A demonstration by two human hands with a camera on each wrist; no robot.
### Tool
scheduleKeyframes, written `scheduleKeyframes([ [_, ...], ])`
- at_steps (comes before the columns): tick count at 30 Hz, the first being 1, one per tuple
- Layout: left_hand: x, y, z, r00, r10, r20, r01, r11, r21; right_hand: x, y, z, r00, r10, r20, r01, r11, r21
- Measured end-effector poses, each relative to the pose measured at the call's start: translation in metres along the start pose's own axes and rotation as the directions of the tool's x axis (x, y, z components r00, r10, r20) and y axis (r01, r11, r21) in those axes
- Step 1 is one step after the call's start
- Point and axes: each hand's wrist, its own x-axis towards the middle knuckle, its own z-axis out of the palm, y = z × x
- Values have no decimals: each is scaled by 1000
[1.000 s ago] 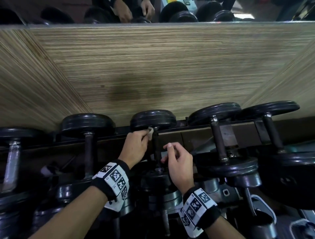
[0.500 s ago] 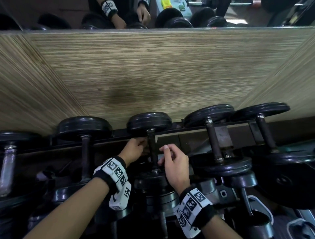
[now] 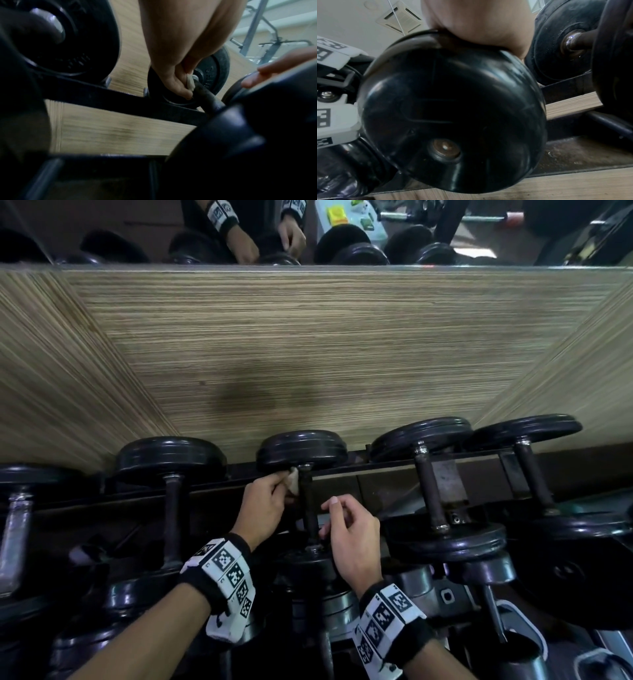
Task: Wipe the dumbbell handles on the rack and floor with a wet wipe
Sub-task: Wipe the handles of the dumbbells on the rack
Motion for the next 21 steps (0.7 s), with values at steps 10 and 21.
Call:
scheduleKeyframes([
  [10, -39, 29, -4, 969, 198, 151, -217, 969, 121, 5, 2, -4, 993, -71, 97, 67, 997, 39],
  [21, -95, 9, -67, 999, -48, -15, 50, 980, 191, 45, -19, -11, 951, 24, 307, -98, 969, 227],
])
